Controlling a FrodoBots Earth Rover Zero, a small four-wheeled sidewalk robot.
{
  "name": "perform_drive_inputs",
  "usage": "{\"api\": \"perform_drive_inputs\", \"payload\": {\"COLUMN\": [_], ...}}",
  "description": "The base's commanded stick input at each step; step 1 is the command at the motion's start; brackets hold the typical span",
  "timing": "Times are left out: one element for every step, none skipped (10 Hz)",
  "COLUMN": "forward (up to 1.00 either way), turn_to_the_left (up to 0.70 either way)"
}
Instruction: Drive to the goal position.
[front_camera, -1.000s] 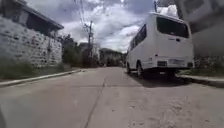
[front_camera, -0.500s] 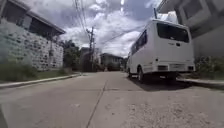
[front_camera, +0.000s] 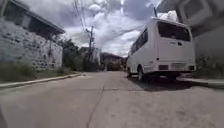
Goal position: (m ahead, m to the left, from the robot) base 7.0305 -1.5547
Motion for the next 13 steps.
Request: {"api": "perform_drive_inputs", "payload": {"forward": [0.50,0.50,0.50,0.50,0.50,0.50,0.50,0.50,0.50,0.50,0.50,0.50,0.50], "turn_to_the_left": [0.00,0.00,0.00,0.00,0.00,0.00,0.00,0.00,0.00,0.00,0.00,0.00,0.00]}}
